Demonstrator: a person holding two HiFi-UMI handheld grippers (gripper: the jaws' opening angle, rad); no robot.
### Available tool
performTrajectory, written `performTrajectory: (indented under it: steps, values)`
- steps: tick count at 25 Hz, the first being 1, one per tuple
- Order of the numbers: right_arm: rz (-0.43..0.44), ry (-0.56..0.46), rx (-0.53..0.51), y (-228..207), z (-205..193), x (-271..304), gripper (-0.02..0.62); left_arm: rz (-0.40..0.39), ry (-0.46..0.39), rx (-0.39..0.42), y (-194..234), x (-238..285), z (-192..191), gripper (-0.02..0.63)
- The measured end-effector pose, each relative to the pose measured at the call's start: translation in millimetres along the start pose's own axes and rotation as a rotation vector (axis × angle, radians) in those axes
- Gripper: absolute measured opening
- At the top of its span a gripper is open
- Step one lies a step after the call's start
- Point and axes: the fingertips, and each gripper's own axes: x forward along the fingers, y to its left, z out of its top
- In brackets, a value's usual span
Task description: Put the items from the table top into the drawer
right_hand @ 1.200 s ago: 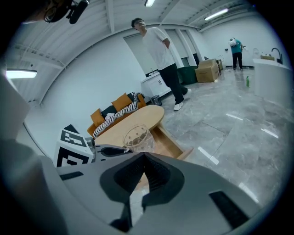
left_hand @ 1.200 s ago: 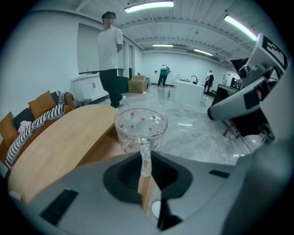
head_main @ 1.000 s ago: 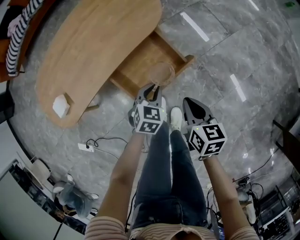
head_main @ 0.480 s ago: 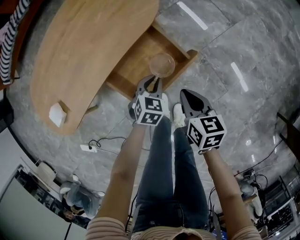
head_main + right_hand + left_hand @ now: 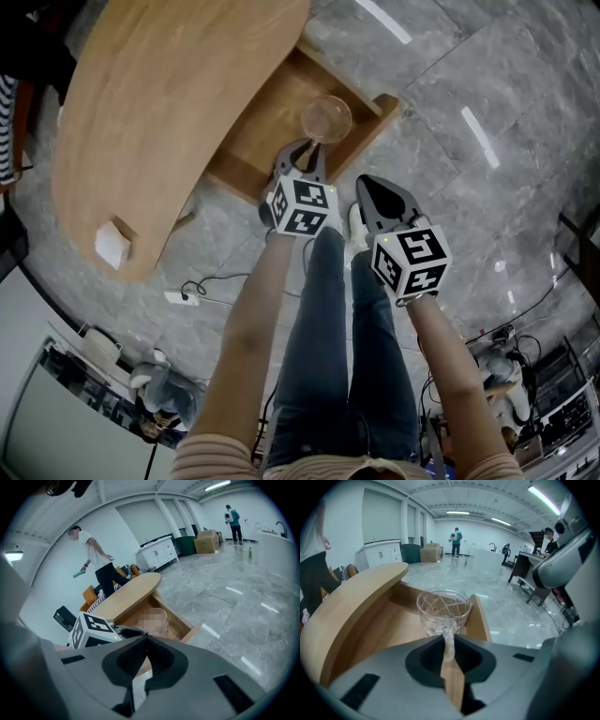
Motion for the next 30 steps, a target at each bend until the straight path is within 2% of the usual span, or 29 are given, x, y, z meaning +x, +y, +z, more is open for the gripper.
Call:
performTrajectory:
  steps: [20,30]
  values:
    - [-0.028,0.045,0.012,-24.9,4.9,31.2,0.009,-0.032,0.042,0.077,1.1,43.2,9.0,0.048]
    - [-0.03,0.054,0.01,-26.7,-0.6,27.7,0.008,-0.041,0.075,0.084,-3.6,48.2,0.3,0.048]
